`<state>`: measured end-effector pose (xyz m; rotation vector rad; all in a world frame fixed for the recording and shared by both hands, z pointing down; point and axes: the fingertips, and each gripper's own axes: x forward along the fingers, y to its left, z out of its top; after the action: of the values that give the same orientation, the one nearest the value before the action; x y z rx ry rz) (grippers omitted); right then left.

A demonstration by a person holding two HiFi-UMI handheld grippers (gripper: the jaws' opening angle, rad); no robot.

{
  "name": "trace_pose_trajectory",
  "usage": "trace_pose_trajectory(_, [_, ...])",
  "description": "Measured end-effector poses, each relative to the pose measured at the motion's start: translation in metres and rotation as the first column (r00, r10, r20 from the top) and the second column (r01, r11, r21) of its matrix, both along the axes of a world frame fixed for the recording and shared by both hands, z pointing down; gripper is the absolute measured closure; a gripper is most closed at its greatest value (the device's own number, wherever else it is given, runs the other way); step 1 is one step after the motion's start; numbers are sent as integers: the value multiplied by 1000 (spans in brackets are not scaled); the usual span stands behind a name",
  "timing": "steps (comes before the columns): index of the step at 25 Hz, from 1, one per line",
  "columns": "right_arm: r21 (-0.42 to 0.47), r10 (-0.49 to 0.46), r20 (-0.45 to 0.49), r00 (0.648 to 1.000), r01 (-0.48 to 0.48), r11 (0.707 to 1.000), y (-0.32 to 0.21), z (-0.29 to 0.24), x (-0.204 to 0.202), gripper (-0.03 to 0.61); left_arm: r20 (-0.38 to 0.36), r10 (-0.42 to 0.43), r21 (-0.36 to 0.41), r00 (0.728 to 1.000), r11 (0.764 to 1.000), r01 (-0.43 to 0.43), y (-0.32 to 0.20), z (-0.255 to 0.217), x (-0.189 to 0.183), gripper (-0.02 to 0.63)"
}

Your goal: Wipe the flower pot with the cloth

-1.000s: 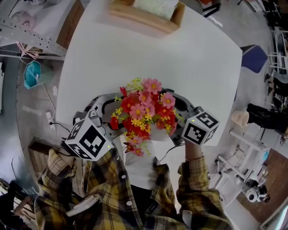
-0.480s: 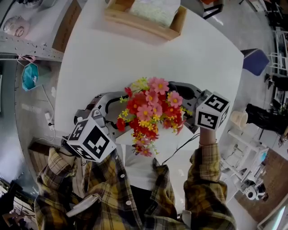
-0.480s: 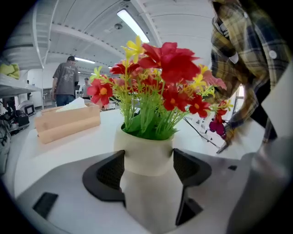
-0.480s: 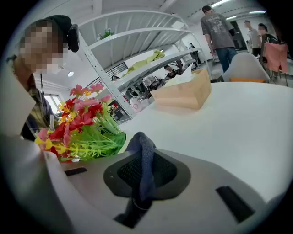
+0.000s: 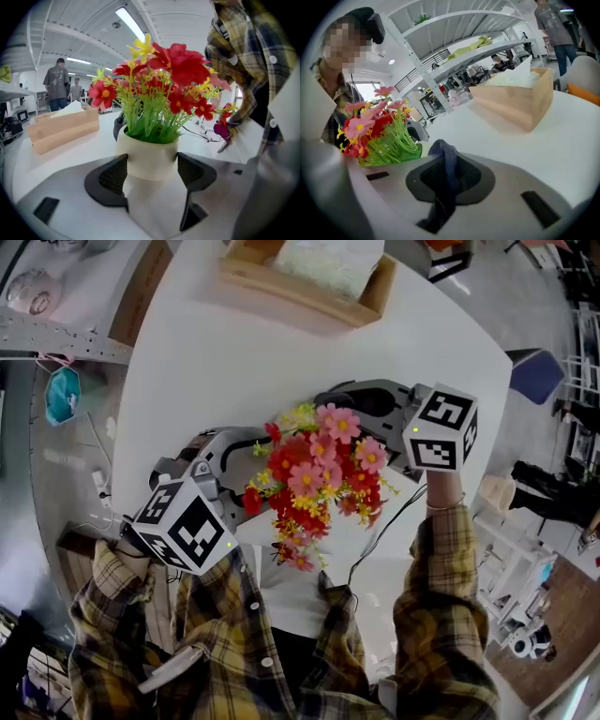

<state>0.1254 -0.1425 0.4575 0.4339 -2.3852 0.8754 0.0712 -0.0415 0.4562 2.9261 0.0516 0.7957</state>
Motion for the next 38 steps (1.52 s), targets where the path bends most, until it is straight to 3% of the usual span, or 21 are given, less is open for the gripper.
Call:
trace_pose_trajectory(4, [-8, 16, -2, 1000, -16, 1000, -2, 0, 4, 563, 8, 65, 7, 998, 998, -65, -5, 0, 1, 268])
trace_pose_trajectory(9, [5, 165, 22, 986, -165, 986, 3, -3, 21, 563, 18, 121, 14, 993, 993, -121, -7, -1, 7, 268])
trace_pose_trajectory(16, [30, 351, 35, 936, -352, 936, 19, -3, 32, 562, 10, -14, -29, 1000, 999, 14, 4, 1, -11, 268])
trace_pose_trajectory(20, [38, 474, 35, 880, -475, 879, 33, -3, 39, 563, 1, -125, -58, 992, 990, 125, 20, 0, -30, 268])
trace_pose_trajectory(24, [40, 580, 45, 814, -581, 813, 55, -4, 41, 561, -17, -257, -90, 966, 963, 255, 42, 0, -40, 268])
trace_pose_trajectory(30, [8, 695, 69, 715, -697, 717, 98, -5, 28, 563, -54, -458, -102, 888, 887, 451, 53, -10, -50, 265])
trace_pose_trajectory(33, [-48, 726, 97, 681, -725, 687, 119, -5, 15, 562, -82, -490, -118, 868, 869, 480, 57, -11, -50, 240])
trace_pose_trajectory(38, [-89, 749, 120, 651, -745, 661, 142, -3, -4, 561, -110, -527, -114, 843, 849, 516, 49, -14, -53, 218])
